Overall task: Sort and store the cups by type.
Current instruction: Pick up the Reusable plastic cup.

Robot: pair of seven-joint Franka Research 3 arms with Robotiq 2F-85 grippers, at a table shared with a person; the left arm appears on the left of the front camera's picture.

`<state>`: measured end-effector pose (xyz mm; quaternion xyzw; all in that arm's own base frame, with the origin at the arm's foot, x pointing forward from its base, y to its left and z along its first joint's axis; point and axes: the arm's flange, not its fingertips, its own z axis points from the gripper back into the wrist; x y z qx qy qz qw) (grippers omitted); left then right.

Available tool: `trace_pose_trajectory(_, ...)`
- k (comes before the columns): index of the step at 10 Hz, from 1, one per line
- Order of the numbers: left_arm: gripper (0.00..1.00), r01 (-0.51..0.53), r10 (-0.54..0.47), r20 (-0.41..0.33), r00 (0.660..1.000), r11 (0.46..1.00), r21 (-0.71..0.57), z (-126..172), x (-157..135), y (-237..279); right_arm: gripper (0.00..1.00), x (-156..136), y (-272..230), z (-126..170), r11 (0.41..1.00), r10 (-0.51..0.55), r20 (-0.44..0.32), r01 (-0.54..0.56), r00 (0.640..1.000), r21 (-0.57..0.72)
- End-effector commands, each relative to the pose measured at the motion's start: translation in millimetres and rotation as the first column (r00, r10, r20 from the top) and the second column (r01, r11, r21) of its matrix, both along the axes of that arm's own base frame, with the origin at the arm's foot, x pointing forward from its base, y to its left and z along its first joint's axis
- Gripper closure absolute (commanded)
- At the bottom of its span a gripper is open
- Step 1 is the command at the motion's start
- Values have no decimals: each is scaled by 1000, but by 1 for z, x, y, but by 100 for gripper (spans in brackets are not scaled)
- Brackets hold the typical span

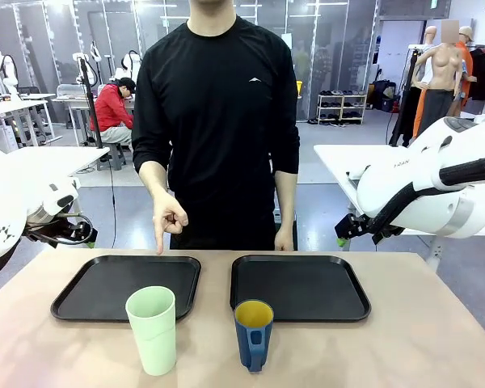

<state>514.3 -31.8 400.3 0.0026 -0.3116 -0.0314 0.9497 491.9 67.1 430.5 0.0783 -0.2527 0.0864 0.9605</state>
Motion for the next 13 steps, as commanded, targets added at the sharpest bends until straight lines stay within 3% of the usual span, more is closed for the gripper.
trace_pose_trajectory(1,0,51,-51,-15,999,999,1,3,-7,8,0,-1,-1,1,1000,-1,1,1,1000,5)
trace_pose_trajectory(5,0,162,-157,-58,986,983,89,27,-55,27,0,-1,-1,1,1000,-1,1,1,1000,5)
trace_pose_trajectory(7,0,288,-269,-134,954,944,162,35,-71,33,0,-1,-1,1,1000,-1,1,1,1000,5)
trace_pose_trajectory(9,0,396,-342,-220,914,872,288,37,-74,45,0,-1,-1,1,1000,-1,1,1,1000,5)
trace_pose_trajectory(11,0,573,-500,-280,820,703,421,42,-68,59,0,-1,-1,1,1000,-1,1,1,1000,5)
trace_pose_trajectory(12,0,624,-566,-273,778,650,434,43,-63,63,0,-1,-1,1,1000,-1,1,1,1000,5)
trace_pose_trajectory(13,0,690,-639,-287,714,572,444,42,-60,66,0,-1,-1,1,1000,-1,1,1,1000,5)
